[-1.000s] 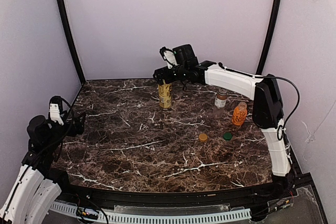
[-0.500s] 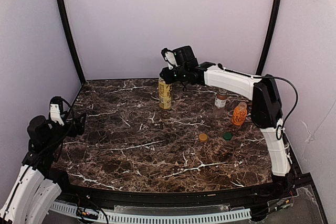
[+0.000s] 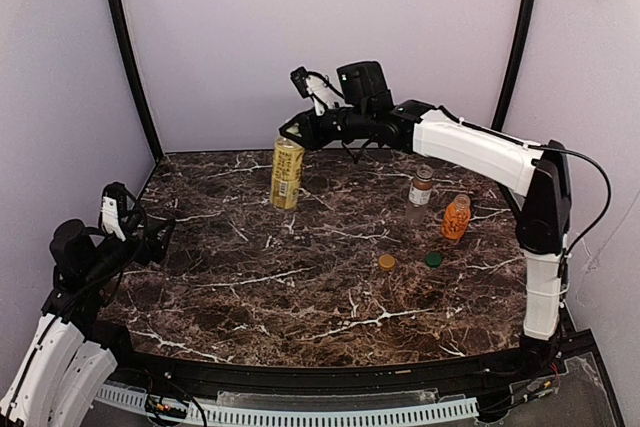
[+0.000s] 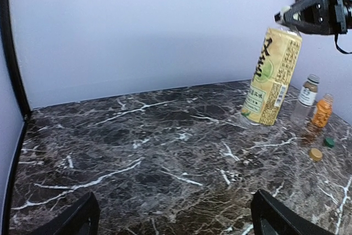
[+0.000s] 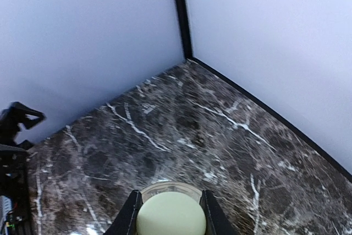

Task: Unscrew the bottle caps

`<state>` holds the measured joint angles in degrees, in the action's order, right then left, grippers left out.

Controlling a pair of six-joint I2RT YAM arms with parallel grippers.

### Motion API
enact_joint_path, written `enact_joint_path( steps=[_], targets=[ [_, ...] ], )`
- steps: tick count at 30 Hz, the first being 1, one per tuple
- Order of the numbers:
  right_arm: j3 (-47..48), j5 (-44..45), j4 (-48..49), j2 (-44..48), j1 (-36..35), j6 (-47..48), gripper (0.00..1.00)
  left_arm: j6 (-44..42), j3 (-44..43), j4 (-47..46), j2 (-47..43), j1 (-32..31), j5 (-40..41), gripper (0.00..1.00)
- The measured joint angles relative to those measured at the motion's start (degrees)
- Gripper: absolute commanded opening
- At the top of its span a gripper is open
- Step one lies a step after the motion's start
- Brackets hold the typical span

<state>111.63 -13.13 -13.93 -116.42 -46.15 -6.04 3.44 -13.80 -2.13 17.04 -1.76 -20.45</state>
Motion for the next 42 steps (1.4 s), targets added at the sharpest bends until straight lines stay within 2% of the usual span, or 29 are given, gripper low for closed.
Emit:
enact_joint_path(
  steps=[4,7,12,18,22,26,29,35,36,38,39,42],
  targets=[
    [-0.9,-3.5,3.3,5.7,-6.2,0.0,0.0,-1.8,-3.2,0.2,3.7,0.0,-10.8,0.96],
    [-1.1,-5.1,6.7,7.2,-10.9,-0.2,0.0,-7.5,-9.5,2.4,8.5,-1.4,-17.8,0.98],
    [0.4,-6.4,9.0,4.7,-15.5,-0.3,0.0,-18.2,-21.0,10.6,16.1,-7.8,-23.3,0.99],
    [2.2,-8.8,10.4,0.6,-17.4,-1.8,0.0,-24.9,-26.8,17.4,21.5,-12.5,-28.3,0.98],
    [2.2,-10.0,11.9,0.5,-17.6,-2.7,0.0,-25.6,-27.3,18.6,23.5,-13.2,-29.7,0.89],
    [2.1,-10.6,13.5,0.5,-17.7,-3.4,0.0,-25.3,-27.4,18.4,24.3,-13.3,-29.7,0.88],
    [2.1,-11.3,15.3,0.5,-17.7,-4.0,0.0,-24.7,-27.4,17.9,24.8,-13.5,-29.4,0.82],
    [1.9,-11.7,17.1,0.5,-17.7,-4.7,0.0,-23.0,-27.4,15.9,25.3,-13.5,-28.3,0.55],
    [1.7,-11.7,17.3,0.6,-17.7,-4.7,0.08,-22.9,-27.4,15.7,25.3,-13.5,-28.0,0.51],
    [1.3,-11.5,17.6,0.8,-17.8,-4.6,0.47,-22.6,-27.4,15.5,25.3,-13.6,-28.0,0.48],
    [1.0,-11.4,17.7,1.0,-17.8,-4.6,0.6,-22.6,-27.4,15.5,25.2,-13.6,-27.9,0.46],
    [0.0,-10.6,17.5,1.8,-17.8,-5.1,0.71,-24.1,-27.4,15.6,25.1,-13.6,-26.2,0.43]
  ],
)
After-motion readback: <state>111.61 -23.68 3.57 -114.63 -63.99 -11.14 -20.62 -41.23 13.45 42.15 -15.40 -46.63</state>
